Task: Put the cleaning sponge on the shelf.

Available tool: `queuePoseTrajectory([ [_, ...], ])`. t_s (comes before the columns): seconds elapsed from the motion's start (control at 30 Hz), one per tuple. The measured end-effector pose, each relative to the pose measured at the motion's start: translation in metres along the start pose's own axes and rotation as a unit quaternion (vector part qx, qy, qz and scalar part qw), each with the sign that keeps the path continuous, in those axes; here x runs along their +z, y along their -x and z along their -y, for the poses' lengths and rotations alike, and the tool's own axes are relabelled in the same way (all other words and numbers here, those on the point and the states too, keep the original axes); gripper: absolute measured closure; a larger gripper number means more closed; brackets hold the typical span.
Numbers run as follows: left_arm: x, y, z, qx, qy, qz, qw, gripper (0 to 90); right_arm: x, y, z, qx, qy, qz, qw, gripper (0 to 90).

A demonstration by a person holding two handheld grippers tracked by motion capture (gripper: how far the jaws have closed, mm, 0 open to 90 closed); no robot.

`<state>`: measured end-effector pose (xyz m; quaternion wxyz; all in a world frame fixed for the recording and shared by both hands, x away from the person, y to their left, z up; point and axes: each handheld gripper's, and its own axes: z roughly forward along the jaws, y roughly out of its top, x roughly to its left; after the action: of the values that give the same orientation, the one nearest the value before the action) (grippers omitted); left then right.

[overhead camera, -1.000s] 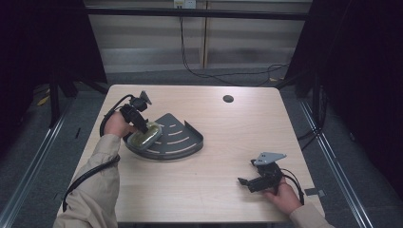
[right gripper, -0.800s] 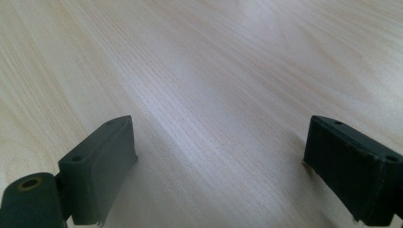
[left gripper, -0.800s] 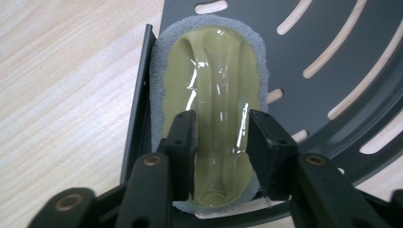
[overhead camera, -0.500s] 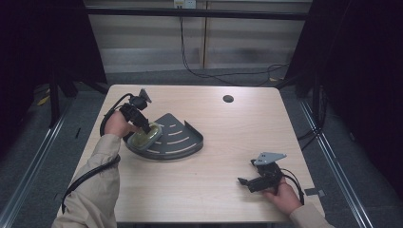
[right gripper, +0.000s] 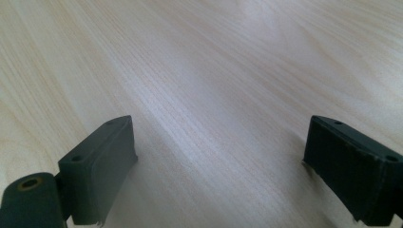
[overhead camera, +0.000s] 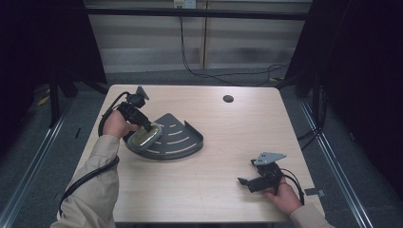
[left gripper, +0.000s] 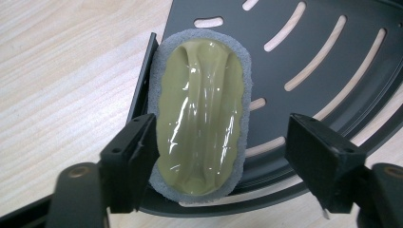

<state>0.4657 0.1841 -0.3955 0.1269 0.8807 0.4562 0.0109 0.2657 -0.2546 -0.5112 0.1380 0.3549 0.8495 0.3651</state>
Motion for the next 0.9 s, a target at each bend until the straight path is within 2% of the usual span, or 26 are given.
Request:
queuePoseTrajectory([
  [0.27,-0.004,0.003,0.001,-0.007,0.006,0.002,1.0000,20.3,0.000,0.000,0.000,0.000,0.000,0.000,1.0000,9.3],
  [0.47,-0.006,0.006,0.004,-0.010,0.018,0.009,0.9998,20.0,0.000,0.000,0.000,0.000,0.000,0.000,1.0000,9.3],
  [0.9,-0.016,0.009,0.019,-0.015,0.025,0.016,0.9995,19.6,0.000,0.000,0.000,0.000,0.000,0.000,1.0000,9.3],
])
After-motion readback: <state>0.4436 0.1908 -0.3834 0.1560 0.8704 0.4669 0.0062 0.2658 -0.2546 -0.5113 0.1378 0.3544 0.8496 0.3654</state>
